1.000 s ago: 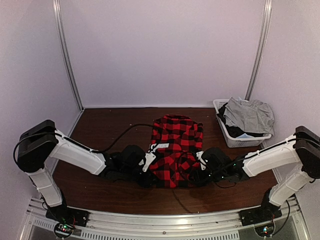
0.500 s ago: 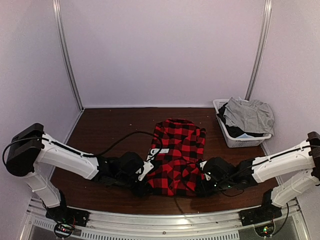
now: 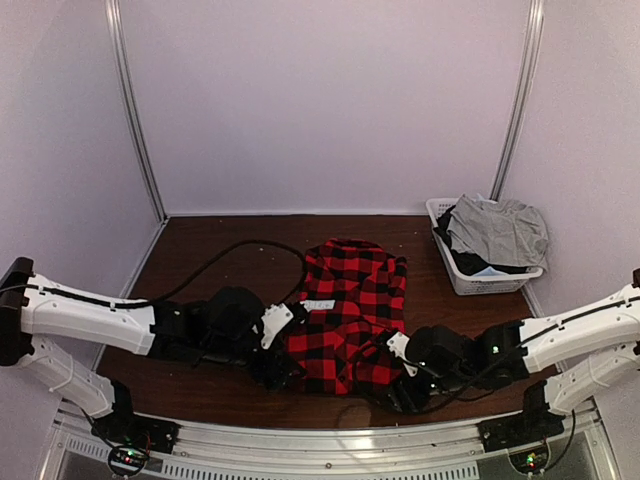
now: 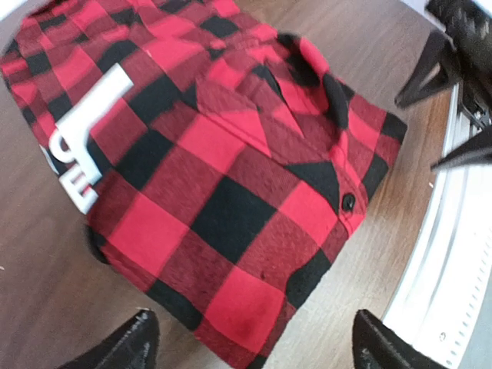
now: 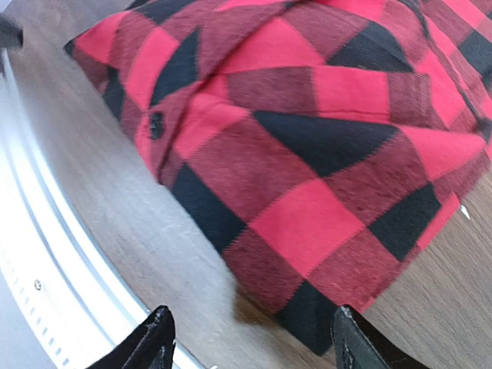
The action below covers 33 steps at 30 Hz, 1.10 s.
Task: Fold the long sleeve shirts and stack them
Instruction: Move the 2/3-rectangle-folded shirt to the center of the board, then pick up the 2/3-rectangle-folded shirt from the center of the board.
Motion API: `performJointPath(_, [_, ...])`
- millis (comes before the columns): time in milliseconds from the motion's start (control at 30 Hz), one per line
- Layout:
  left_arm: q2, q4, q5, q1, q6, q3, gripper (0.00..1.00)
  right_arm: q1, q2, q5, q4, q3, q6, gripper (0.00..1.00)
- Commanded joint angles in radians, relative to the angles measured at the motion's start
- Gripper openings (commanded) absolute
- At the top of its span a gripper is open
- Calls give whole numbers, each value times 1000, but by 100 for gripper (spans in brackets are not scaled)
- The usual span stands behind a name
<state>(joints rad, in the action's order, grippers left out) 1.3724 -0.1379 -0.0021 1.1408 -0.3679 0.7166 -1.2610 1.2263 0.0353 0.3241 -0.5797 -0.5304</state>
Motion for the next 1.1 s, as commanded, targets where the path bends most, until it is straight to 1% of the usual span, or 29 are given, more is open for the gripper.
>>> performJointPath(0, [-73,25,-96,-14,-1,-11,92,-29,55,29,-18,-49,84,72])
performJointPath(133, [-108,-7,-93,-67,-6,2,93,-28,140,56,-8,-99,146,70])
performJointPath(300, [-139,-9,-25,-124,-1,-8,93,-29,248,101,-5,-145,215,66])
performJointPath(400, [-151,2,26,-140,9,-23,92,-28,292,107,-7,-161,240,59])
performJointPath(467, [-154,15,80,-142,28,-34,92,-28,319,99,-7,-169,252,50])
performJointPath(533, [-152,32,142,-142,57,-48,91,-29,334,89,0,-168,255,35])
performJointPath(567, [-149,41,171,-143,78,-55,91,-30,335,84,4,-165,255,29])
performJointPath(700, [-131,89,215,-142,111,-75,91,-34,300,42,12,-157,241,4])
performJointPath(733, [-128,101,226,-142,119,-81,91,-35,286,28,13,-154,234,0])
performJointPath(800, [-123,129,261,-142,142,-96,91,-36,255,-8,20,-148,215,0])
performJointPath(867, [-123,202,294,-134,174,-120,90,-36,224,-58,30,-139,200,0])
performJointPath(1067, [-111,299,302,-69,323,-159,90,-33,159,-180,71,-140,163,0])
